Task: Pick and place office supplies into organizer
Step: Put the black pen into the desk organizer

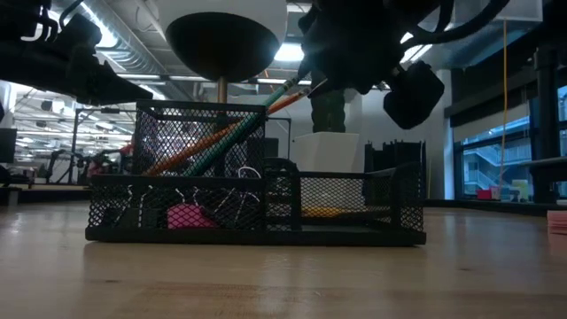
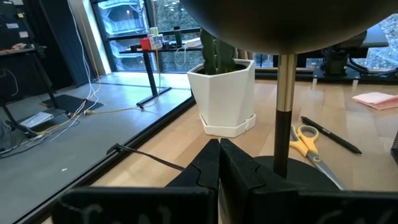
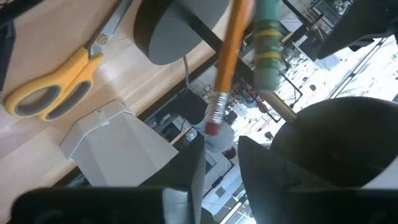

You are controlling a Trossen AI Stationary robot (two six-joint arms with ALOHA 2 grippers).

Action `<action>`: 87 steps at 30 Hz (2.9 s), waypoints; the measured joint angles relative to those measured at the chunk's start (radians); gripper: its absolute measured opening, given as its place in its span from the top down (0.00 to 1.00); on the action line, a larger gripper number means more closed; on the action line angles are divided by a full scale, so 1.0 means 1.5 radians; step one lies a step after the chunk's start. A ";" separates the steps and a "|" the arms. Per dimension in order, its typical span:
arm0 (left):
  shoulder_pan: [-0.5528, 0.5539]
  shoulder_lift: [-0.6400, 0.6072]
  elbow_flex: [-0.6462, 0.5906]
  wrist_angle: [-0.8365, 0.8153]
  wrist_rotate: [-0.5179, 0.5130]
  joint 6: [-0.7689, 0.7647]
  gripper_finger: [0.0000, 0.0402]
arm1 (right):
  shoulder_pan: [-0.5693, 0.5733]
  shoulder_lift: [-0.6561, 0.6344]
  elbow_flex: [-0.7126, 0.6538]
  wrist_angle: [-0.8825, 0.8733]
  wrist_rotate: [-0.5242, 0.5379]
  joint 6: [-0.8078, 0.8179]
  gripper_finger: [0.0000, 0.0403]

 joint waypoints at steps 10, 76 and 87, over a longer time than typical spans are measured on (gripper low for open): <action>0.000 0.000 0.000 0.000 0.001 0.000 0.99 | 0.016 -0.002 0.003 0.001 0.055 0.002 0.71; 0.000 0.000 0.000 0.000 0.009 0.000 0.99 | -0.389 -0.353 -0.426 0.203 -0.735 0.243 0.59; 0.000 0.000 0.000 0.000 0.009 0.005 0.99 | -0.389 -0.353 -0.426 0.169 -0.737 0.261 0.51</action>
